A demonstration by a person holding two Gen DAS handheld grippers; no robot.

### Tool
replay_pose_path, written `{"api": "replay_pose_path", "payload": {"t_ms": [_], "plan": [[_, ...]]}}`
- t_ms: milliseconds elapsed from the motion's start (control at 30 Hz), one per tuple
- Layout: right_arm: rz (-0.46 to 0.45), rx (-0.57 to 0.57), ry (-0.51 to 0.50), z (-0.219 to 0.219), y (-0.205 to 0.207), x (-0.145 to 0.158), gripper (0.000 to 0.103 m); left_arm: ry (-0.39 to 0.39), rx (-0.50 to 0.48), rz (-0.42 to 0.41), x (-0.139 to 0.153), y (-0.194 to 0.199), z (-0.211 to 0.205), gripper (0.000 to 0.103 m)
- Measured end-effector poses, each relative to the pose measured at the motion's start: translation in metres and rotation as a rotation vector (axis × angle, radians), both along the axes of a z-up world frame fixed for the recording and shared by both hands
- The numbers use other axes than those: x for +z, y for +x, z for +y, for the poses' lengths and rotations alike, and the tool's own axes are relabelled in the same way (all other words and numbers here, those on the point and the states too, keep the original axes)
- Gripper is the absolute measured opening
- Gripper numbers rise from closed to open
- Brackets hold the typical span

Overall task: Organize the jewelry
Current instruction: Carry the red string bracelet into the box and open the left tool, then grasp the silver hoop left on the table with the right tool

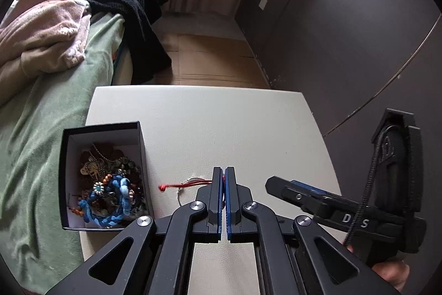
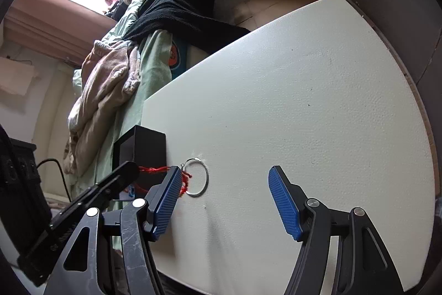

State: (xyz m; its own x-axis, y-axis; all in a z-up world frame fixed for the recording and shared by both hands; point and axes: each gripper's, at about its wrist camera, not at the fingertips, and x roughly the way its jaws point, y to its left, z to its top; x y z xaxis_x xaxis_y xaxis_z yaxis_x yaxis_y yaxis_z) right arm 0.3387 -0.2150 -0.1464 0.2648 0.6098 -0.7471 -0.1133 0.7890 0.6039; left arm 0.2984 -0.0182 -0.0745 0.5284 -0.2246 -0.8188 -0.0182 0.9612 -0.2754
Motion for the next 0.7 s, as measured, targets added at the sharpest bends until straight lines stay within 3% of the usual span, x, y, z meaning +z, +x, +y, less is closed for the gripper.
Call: {"api": "replay_pose_path", "payload": {"t_ms": [200,467,700], "plan": [[-0.003,0.029,-0.014,0.021,-0.001,-0.001,0.066,0.014,0.042,-0.049,0.019,-0.01,0.025,0.001],[0.013,0.104,0.012,0.06,0.0,-0.007,0.046,-0.002,0.11,-0.076,0.027,-0.023,0.069,0.001],[0.105,0.125,0.013,0.089,0.006,-0.031,0.045,-0.038,0.14,-0.077,0.022,-0.032,0.099,0.001]]}}
